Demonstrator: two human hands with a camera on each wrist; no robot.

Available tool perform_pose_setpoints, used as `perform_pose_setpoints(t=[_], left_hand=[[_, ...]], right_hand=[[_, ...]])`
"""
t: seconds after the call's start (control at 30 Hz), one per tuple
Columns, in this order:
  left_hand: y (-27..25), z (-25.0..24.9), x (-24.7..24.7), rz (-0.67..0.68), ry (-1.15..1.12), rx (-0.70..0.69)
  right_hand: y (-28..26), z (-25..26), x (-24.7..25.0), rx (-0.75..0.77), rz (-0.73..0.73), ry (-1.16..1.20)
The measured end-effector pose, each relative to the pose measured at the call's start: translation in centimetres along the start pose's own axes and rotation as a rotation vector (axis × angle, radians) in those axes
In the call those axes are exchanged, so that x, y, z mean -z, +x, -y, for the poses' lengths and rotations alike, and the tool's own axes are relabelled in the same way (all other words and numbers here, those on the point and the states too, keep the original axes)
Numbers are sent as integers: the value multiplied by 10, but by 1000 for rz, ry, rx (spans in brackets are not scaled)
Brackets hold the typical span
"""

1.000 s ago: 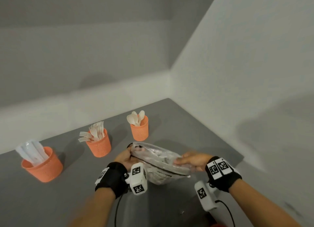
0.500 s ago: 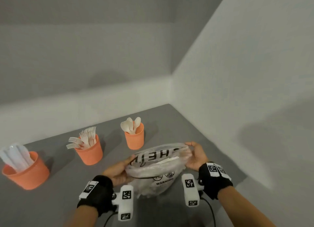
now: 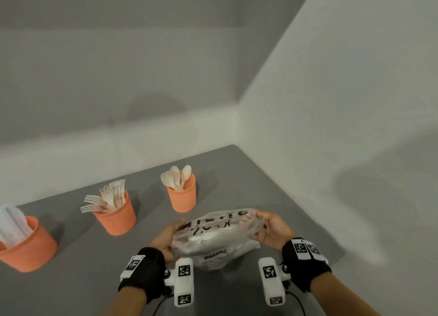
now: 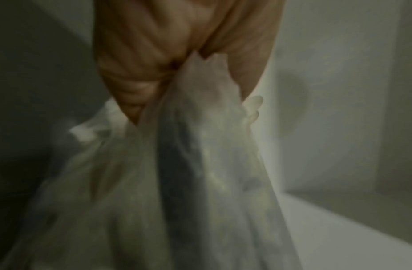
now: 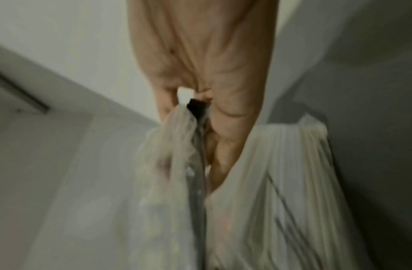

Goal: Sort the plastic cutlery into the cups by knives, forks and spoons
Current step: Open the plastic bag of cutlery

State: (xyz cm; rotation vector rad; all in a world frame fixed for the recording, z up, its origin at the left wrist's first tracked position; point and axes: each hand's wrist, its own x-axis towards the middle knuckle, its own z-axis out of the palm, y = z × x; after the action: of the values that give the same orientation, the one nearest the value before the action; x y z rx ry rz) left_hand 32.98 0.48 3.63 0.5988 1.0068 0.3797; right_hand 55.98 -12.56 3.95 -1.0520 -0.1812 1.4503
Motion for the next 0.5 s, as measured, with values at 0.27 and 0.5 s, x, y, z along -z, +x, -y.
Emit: perform_pose_setpoints(t=[0.27, 0.5], left_hand=[[0, 1, 5, -28, 538, -387], [10, 12, 4, -325, 1175, -760]], right_hand=[[23, -16, -3, -31, -148, -190], [13, -21, -18, 373, -331, -1566]])
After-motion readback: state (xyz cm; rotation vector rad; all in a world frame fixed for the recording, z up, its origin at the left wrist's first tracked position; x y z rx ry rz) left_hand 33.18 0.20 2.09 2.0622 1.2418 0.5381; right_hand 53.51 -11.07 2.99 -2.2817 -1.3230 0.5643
